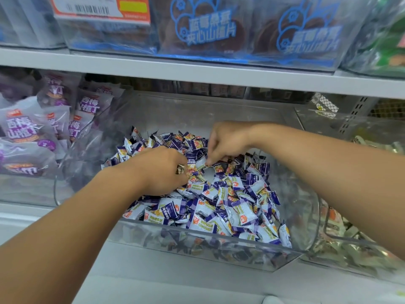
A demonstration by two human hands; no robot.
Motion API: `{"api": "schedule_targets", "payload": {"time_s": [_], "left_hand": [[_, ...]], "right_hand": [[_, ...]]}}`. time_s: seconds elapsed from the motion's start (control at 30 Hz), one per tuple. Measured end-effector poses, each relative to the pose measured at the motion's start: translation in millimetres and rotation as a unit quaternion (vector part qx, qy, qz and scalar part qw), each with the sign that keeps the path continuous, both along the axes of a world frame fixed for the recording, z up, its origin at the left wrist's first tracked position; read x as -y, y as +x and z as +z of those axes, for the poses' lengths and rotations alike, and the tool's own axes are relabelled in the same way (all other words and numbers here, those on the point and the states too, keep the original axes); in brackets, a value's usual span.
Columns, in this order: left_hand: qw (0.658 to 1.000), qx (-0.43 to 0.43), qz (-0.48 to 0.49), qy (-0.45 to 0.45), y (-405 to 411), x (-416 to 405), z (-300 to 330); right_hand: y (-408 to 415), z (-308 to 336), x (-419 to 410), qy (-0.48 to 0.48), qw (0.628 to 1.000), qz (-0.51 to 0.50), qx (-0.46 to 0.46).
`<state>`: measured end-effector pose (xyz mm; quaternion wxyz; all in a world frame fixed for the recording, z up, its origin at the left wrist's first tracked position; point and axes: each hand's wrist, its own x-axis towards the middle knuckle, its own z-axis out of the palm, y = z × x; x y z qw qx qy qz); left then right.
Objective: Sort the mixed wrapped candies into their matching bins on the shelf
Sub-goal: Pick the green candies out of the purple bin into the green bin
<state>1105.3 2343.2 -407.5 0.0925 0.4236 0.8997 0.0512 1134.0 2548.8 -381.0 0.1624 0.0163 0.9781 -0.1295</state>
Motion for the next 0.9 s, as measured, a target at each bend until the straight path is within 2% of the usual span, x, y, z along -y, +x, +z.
{"api": "schedule_targets", "payload": {"time_s": [0.07,0.17,0.27,0.43,0.53,0.63,0.73,0.83,0.9], "left_hand": [[1.000,-0.011,0.003,0.002,0,-1,0],[1.000,-0.010,0.007,0.000,0,-2,1],[1.000,-0.011,0.007,-0.003,-1,-3,0],[1.000,-0.011,0.011,-0.004,-1,-3,0],[1.000,0.003,0.010,0.007,-2,-1,-1],[0.998,0.040,0.012,0.045,-3,4,0],[0.991,0.071,0.023,0.110,-2,6,1],[0.981,0.056,0.025,0.182,0,6,0],[0.960,0.068,0.020,0.269,4,6,4]], "right_hand": [[-4,-12,16,0.009,0.999,0.027,0.041],[-7,-27,21,0.025,0.994,-0.006,0.108],[-10,-33,26,0.063,0.994,-0.021,0.085],[-10,-27,32,0.167,0.982,0.026,0.082],[-6,-21,21,0.197,0.978,0.003,0.069],[-6,-12,2,0.108,0.990,-0.049,0.070],[0,-2,-5,-0.001,0.996,-0.080,0.032],[15,12,2,-0.078,0.994,-0.076,-0.028],[33,27,8,-0.102,0.991,-0.058,-0.059]]}}
